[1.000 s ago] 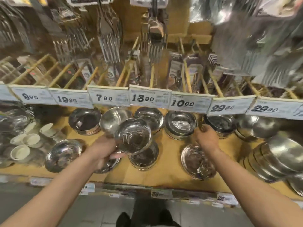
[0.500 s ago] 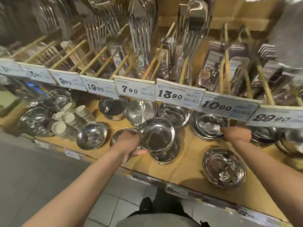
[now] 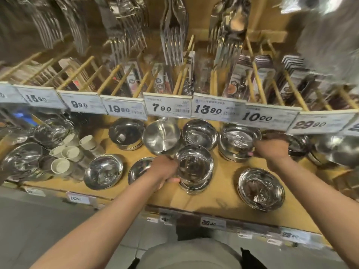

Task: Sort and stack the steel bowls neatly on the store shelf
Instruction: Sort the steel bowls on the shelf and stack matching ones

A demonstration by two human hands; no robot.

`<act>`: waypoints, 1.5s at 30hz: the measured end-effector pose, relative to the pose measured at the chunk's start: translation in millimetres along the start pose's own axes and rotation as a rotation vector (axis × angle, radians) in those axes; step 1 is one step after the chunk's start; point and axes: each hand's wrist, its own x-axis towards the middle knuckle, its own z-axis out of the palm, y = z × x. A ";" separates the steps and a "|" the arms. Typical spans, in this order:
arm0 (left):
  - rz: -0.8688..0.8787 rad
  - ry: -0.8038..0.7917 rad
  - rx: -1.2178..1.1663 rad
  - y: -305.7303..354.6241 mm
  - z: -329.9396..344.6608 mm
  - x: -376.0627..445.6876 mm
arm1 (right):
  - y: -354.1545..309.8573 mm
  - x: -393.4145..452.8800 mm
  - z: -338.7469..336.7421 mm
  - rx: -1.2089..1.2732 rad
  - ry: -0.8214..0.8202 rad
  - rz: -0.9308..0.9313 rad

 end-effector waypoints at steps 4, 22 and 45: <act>0.000 -0.041 0.017 -1.5 2.4 0.0 | 0.6 -44.5 0.3 0.029 -0.049 0.008; 0.219 -0.005 0.420 -25.4 -4.8 3.7 | -2.1 -139.7 57.8 0.274 -0.171 0.094; 0.433 -0.007 0.198 -25.9 -18.5 0.2 | 13.5 -147.2 76.9 0.004 -0.147 -0.068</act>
